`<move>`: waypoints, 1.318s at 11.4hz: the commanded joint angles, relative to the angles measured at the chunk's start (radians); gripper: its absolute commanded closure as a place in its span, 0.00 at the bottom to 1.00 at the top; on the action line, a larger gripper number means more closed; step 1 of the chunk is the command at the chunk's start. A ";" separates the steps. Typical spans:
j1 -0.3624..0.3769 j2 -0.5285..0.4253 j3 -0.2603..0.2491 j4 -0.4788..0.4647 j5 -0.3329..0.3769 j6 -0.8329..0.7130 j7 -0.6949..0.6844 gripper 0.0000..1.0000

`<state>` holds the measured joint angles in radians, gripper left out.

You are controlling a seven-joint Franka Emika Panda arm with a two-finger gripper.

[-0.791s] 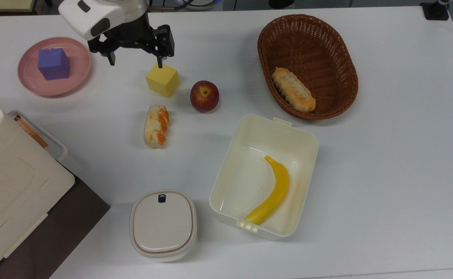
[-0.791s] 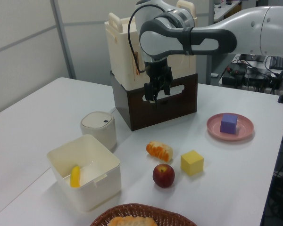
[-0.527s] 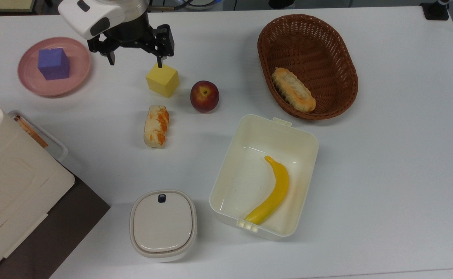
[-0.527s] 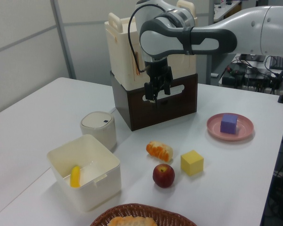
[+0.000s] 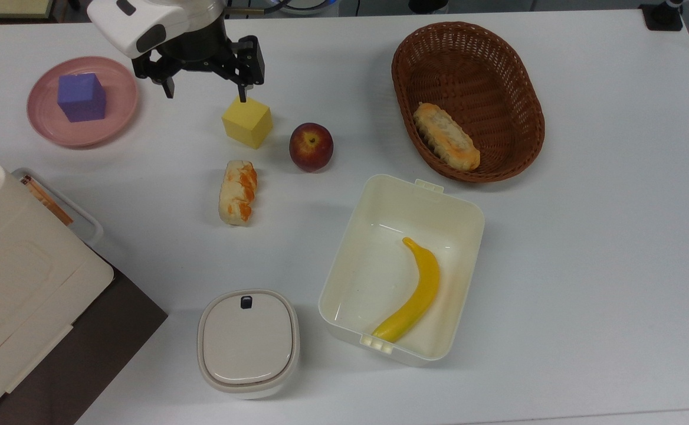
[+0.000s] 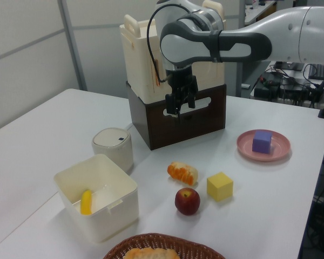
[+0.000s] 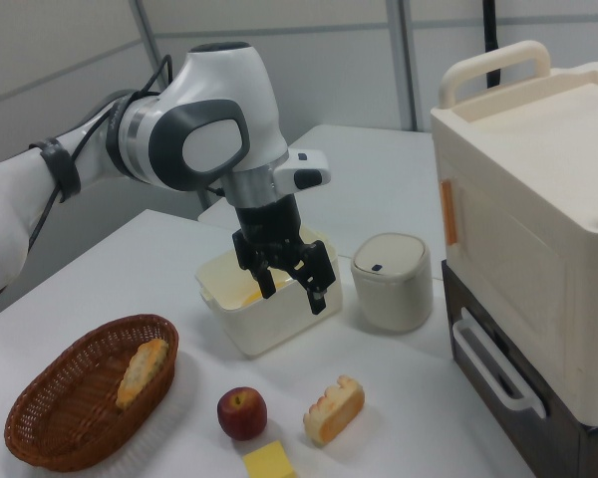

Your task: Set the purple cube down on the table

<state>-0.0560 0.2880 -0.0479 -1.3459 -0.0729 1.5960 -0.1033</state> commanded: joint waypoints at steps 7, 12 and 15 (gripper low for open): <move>0.001 -0.056 -0.009 -0.038 0.005 0.007 -0.019 0.00; -0.068 -0.089 -0.023 -0.036 0.001 -0.083 -0.067 0.00; -0.169 -0.092 -0.024 -0.039 -0.002 -0.175 -0.182 0.00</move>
<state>-0.1668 0.2323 -0.0656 -1.3468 -0.0765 1.4778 -0.1996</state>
